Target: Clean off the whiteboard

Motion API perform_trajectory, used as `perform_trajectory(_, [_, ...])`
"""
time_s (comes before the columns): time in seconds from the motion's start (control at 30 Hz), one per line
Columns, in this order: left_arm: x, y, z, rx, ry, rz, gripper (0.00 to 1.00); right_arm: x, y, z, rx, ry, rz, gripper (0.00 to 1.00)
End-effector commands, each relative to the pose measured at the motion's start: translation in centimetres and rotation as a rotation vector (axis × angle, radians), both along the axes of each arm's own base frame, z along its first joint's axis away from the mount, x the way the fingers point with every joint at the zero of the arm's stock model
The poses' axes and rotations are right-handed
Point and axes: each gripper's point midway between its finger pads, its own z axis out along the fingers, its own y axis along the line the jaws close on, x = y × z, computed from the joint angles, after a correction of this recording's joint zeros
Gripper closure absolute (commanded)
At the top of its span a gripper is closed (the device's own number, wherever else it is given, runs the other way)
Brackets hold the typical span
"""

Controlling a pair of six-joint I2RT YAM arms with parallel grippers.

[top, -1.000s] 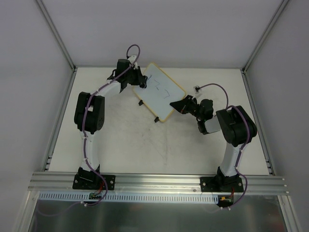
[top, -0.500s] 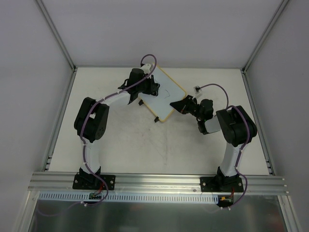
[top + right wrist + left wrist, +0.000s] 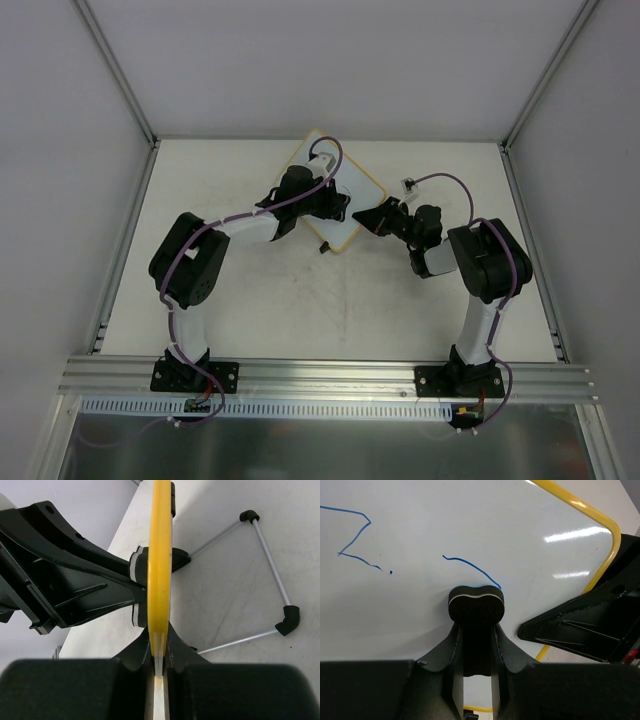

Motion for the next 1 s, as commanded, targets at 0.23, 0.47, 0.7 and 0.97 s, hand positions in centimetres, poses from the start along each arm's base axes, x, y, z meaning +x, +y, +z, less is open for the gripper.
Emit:
perform_trajectory(0.23, [-5.7,-3.5,-0.8,-0.048,0.102,-0.238,1.0,-2.0,2.9,5.4,0.051,-0.291,0.175,1.0])
perform_trajectory(0.47, [-4.4,-3.4,-0.4,-0.004,0.073,-0.213,1.0,-2.2,3.0,5.4,0.051,-0.291,0.181,1.0])
perform_trajectory(0.7, [-1.9,-3.6,0.7,0.05,0.017,-0.185,1.0,-2.1,2.9,5.5,0.052,-0.291,0.175,1.0])
perform_trajectory(0.97, [0.0,-4.2,3.6,0.051,-0.035,-0.194,1.0,-2.2,3.0,5.5,0.052,-0.292,0.181,1.0])
